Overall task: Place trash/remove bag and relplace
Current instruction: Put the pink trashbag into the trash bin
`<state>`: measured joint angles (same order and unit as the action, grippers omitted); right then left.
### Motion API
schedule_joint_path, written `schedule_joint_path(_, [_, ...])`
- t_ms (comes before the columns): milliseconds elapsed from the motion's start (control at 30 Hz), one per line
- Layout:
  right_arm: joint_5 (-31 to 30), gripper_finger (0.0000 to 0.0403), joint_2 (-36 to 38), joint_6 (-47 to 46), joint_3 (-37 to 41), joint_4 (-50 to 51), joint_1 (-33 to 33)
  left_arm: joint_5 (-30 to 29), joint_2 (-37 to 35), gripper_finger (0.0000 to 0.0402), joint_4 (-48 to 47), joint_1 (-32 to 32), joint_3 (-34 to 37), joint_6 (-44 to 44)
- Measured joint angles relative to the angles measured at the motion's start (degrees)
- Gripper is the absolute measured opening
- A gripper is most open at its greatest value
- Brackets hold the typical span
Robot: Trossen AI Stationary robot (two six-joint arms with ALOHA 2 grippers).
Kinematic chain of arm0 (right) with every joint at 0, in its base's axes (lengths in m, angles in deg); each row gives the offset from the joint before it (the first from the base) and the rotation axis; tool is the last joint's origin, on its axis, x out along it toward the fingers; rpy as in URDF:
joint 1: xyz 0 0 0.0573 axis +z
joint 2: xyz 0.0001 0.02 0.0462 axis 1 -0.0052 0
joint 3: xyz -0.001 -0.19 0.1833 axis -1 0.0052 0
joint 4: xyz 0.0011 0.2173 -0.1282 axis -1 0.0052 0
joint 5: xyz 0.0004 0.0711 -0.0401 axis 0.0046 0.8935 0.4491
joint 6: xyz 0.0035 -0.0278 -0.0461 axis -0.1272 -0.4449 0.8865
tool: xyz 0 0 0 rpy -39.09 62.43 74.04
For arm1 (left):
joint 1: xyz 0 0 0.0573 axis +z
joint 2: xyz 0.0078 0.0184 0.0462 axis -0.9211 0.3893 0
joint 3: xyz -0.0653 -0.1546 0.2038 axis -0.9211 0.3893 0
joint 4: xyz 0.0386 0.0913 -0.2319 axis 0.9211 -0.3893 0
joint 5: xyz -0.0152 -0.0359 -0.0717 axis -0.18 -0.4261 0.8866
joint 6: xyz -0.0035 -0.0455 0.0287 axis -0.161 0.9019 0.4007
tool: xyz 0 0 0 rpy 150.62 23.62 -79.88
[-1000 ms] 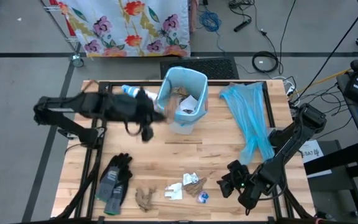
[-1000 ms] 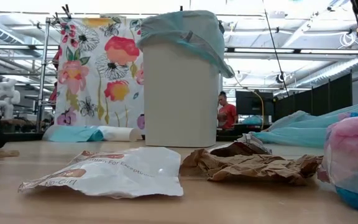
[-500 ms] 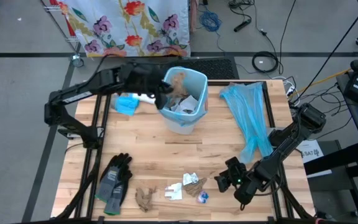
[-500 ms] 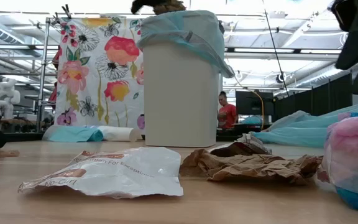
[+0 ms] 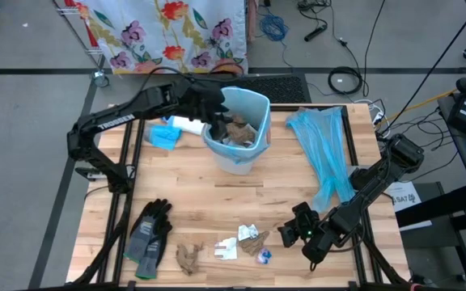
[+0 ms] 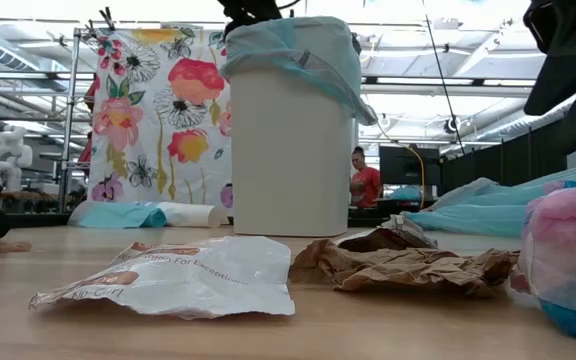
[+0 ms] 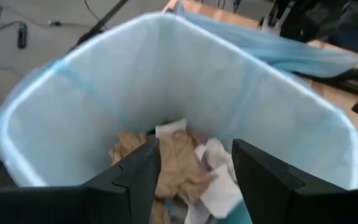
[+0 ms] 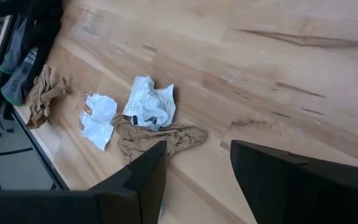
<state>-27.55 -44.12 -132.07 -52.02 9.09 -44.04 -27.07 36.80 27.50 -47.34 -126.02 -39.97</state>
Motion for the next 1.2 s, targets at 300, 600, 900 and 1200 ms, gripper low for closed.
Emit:
schedule_joint_path(300, [0.0,0.0169,0.0,2.7,0.0,-0.1,-1.7,3.3,-5.9,0.0201,-17.4,-3.0,-3.0,3.5])
schedule_joint_path(600, [0.5,0.0169,0.0,11.4,-0.1,-6.2,-2.9,4.7,-16.5,0.0201,-15.4,-15.2,6.8,1.0])
schedule_joint_path(900, [5.2,0.0169,0.0,30.4,-7.3,-9.1,-4.9,3.6,-30.7,0.0201,6.1,-20.9,38.3,14.0])
schedule_joint_path(1200, [16.5,0.0169,-1.5,38.0,-16.6,2.0,-5.3,1.1,-34.8,0.0201,20.7,-23.9,59.9,23.9])
